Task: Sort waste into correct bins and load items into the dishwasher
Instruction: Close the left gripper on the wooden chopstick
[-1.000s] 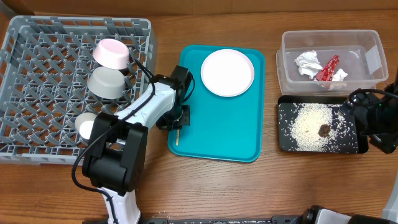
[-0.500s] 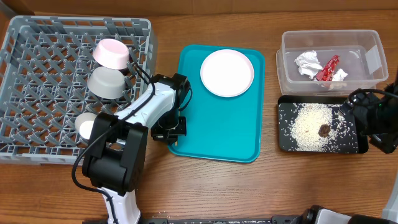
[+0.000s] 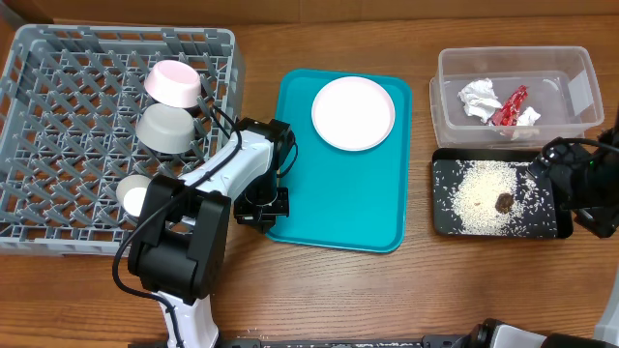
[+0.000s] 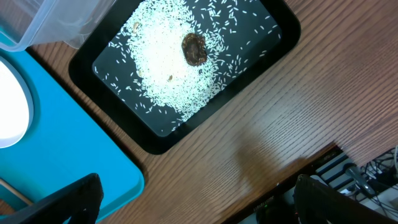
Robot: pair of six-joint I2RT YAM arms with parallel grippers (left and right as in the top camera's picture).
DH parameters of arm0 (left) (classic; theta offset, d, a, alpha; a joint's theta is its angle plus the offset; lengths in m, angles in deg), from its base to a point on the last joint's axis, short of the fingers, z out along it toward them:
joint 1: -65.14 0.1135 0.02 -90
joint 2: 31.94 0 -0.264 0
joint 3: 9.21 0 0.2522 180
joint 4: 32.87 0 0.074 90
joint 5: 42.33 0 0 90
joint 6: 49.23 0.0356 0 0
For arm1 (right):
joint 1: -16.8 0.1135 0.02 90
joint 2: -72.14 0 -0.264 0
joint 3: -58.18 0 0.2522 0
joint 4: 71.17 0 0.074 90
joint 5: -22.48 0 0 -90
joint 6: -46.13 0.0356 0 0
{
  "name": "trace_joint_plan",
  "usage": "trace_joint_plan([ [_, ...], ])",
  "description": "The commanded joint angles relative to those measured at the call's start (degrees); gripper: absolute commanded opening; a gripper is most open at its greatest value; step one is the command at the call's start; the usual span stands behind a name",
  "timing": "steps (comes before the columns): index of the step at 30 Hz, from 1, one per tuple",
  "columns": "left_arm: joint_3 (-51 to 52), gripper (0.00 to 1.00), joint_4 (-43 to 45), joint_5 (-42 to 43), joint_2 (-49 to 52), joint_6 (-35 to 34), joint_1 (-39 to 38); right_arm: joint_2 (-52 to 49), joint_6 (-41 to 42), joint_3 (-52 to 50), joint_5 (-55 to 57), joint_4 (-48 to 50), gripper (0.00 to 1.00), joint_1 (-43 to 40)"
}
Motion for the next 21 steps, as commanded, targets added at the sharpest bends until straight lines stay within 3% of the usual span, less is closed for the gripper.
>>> trace_joint_plan([
  [1,1.4,0.04,1.6,2.0,0.2,-0.1,-0.4,0.3,-0.2,0.4,0.7,0.1,1.0,0.2],
  [9,-3.4,0.04,6.3,1.1,-8.6,3.3,-0.3,0.3,-0.2,0.4,0.7,0.2,1.0,0.2],
  [13,-5.5,0.04,15.7,-2.1,-11.1,9.4,-0.2,0.3,-0.1,0.4,0.7,0.2,1.0,0.2],
  [21,-5.5,0.04,32.4,-7.1,-7.0,13.0,0.3,0.3,-0.1,0.4,0.7,0.1,1.0,0.2],
])
